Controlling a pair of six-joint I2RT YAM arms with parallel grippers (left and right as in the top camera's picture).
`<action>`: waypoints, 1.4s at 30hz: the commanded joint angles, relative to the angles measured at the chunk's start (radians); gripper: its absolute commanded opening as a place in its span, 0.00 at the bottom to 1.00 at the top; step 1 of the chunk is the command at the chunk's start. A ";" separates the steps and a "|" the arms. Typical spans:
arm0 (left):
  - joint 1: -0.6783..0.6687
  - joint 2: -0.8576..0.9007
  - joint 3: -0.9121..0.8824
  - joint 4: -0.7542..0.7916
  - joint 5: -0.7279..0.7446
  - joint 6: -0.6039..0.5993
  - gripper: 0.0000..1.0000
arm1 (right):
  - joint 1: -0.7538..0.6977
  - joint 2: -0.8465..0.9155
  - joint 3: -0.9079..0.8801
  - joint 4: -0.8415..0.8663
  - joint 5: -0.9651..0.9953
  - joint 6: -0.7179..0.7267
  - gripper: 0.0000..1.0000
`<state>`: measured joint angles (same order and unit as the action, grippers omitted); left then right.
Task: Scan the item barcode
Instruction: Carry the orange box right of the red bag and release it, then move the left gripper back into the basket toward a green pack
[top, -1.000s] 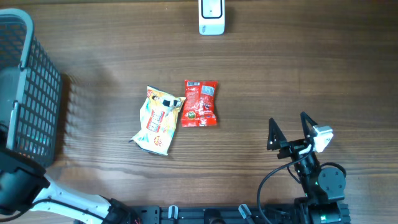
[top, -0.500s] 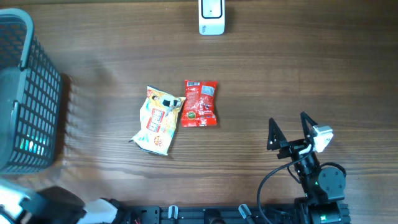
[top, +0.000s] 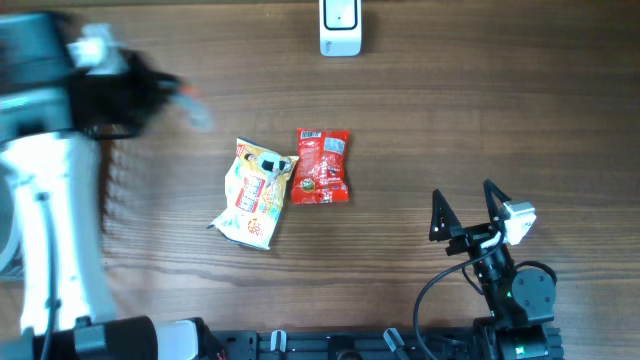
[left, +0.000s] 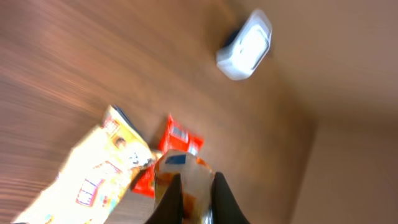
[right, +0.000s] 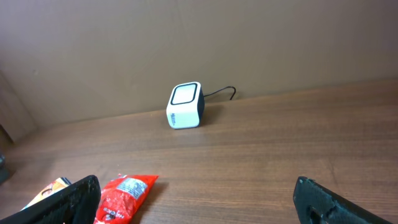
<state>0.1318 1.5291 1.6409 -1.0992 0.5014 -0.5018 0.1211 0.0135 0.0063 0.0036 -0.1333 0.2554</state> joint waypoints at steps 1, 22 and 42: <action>-0.266 0.005 -0.204 0.129 -0.166 -0.036 0.04 | -0.005 -0.006 -0.001 0.004 0.006 -0.017 1.00; -0.698 0.173 -0.449 0.714 -0.327 -0.195 0.77 | -0.005 -0.006 -0.001 0.003 0.010 -0.017 1.00; 0.379 -0.539 -0.291 0.164 -0.493 0.070 0.69 | -0.005 -0.006 -0.001 0.003 0.010 -0.017 1.00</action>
<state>0.3157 0.9279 1.2953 -0.8890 -0.0933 -0.5331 0.1204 0.0135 0.0063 0.0040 -0.1329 0.2554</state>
